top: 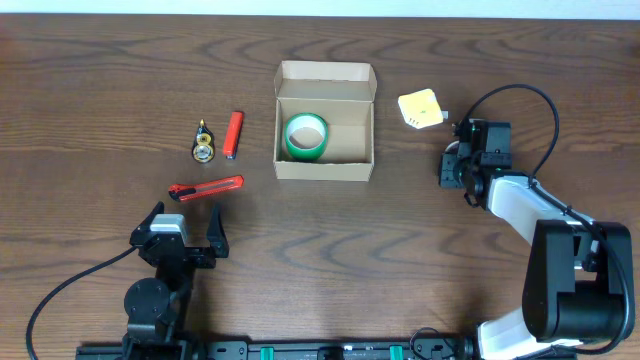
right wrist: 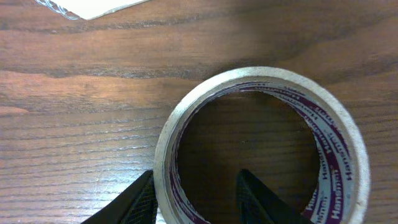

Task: Pack container
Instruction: 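Release the tape and move the right gripper to the white tape roll, then grasp the white tape roll and place it into the box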

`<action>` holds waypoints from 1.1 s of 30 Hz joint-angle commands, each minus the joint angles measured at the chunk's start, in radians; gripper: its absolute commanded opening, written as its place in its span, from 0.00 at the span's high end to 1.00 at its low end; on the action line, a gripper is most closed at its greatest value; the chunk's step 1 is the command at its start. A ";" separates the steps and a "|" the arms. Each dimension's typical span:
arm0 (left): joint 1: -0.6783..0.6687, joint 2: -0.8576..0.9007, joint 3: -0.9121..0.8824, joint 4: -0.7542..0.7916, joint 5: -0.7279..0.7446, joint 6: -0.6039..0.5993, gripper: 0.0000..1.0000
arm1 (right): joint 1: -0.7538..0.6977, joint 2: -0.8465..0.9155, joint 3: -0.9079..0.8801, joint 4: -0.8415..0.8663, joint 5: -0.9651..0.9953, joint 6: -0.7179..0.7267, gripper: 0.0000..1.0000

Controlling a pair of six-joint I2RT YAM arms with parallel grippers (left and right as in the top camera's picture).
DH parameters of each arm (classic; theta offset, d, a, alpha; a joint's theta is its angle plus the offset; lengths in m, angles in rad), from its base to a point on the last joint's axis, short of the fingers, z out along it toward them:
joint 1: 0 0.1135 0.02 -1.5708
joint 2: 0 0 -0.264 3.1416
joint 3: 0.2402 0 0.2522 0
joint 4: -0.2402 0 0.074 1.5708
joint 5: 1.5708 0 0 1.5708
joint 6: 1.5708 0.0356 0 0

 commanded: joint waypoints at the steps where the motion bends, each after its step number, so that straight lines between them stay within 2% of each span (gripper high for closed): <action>1: 0.004 -0.007 -0.037 -0.011 -0.012 -0.003 0.05 | -0.008 0.029 -0.007 0.002 -0.008 -0.019 0.62; 3: 0.004 -0.007 -0.037 -0.011 -0.012 -0.003 0.05 | -0.008 0.032 -0.007 0.002 -0.008 -0.019 0.61; 4: 0.004 -0.007 -0.037 -0.011 -0.012 -0.003 0.05 | -0.008 0.032 -0.007 0.005 -0.007 -0.019 0.65; 9: 0.004 -0.006 -0.037 -0.011 -0.012 -0.003 0.05 | -0.008 0.032 -0.006 0.013 -0.007 -0.018 0.94; 10: 0.004 -0.007 -0.037 -0.011 -0.012 -0.003 0.05 | -0.008 0.032 -0.003 0.013 -0.009 -0.018 0.98; 16: 0.004 -0.007 -0.037 -0.011 -0.012 -0.003 0.05 | 0.016 -0.030 0.064 -0.050 -0.035 -0.018 0.99; 21: 0.004 -0.007 -0.037 -0.011 -0.012 -0.003 0.05 | 0.090 -0.146 0.206 -0.114 -0.056 -0.018 0.99; 27: 0.004 -0.007 -0.037 -0.011 -0.012 -0.003 0.05 | 0.292 -0.204 0.397 -0.140 -0.076 -0.018 0.99; 33: 0.004 -0.007 -0.037 -0.011 -0.012 -0.003 0.05 | 0.523 -0.105 0.528 -0.167 0.014 0.006 0.99</action>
